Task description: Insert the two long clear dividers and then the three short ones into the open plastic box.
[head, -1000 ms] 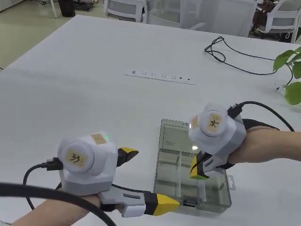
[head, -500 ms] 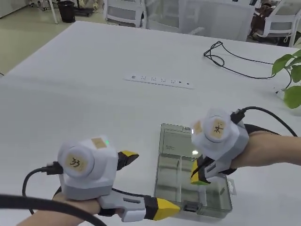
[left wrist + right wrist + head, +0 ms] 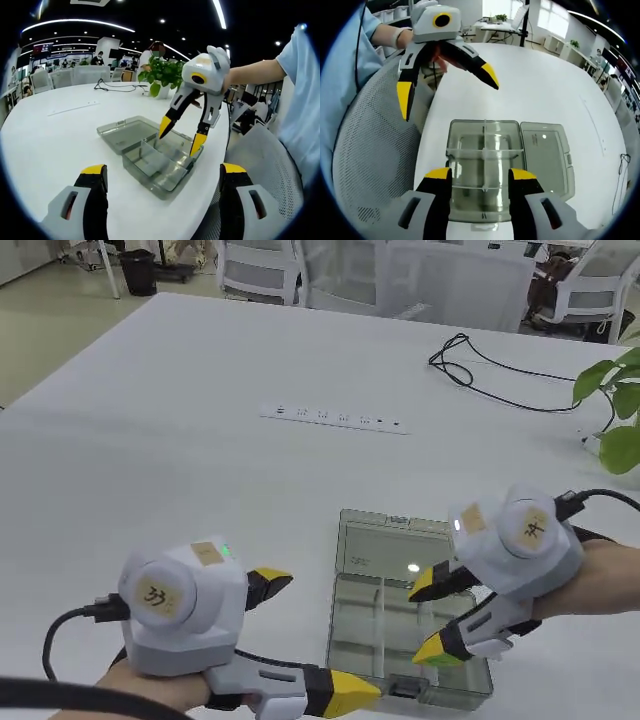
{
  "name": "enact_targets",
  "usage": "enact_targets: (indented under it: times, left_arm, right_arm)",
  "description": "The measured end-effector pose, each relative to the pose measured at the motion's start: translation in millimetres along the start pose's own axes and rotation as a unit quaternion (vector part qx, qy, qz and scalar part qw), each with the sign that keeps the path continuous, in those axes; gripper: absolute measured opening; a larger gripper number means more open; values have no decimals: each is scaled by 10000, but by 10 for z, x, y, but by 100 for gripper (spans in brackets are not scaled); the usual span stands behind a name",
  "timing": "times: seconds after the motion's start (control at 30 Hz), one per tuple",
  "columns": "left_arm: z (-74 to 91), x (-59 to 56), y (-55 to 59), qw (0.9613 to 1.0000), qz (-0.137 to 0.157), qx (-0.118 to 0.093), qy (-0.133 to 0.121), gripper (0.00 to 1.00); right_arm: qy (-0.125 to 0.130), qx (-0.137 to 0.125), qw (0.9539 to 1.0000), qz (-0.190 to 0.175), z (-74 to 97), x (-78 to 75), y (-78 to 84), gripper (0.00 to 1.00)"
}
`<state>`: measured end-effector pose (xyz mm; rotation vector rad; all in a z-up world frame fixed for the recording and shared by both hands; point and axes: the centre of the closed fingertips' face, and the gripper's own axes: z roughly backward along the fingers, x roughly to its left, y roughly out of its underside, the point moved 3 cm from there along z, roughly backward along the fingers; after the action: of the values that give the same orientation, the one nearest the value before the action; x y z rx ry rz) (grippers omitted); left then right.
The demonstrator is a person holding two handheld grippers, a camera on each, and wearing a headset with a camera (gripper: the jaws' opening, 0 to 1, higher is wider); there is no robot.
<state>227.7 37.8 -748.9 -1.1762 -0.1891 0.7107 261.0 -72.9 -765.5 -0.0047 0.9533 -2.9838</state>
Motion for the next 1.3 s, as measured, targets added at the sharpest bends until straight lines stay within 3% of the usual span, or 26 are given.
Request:
enact_targets:
  times: [0.13, 0.33, 0.53, 0.6, 0.9, 1.0, 1.2, 1.3]
  left_arm:
    - [-6, -6, 4, 10000, -24, 31, 24, 95]
    - [-26, -9, -9, 9999, -70, 76, 82, 95]
    - [-40, 1, -34, 9997, -151, 136, 134, 95]
    - [-46, 3, -40, 9996, -171, 140, 152, 95]
    - [-75, 10, -1, 9994, -212, 206, 169, 95]
    - [-85, -1, 16, 9995, -173, 211, 175, 95]
    - [-105, 4, 32, 9995, -155, 223, 175, 95]
    - [-107, 13, 41, 9995, -152, 242, 165, 94]
  right_arm:
    - [99, -366, 9993, -78, 78, 33, 23, 63]
    - [285, -691, 9967, -327, 136, 70, 110, 86]
    - [713, -875, 9914, -668, 242, 32, 266, 100]
    - [738, -895, 9899, -818, 288, 34, 333, 100]
    - [1332, -847, 9780, -1363, 625, -31, 815, 100]
    - [1533, -840, 9711, -1627, 735, -20, 1006, 100]
    - [1649, -615, 9682, -1776, 810, 82, 1243, 100]
    - [1636, -563, 9689, -1766, 837, 111, 1312, 100]
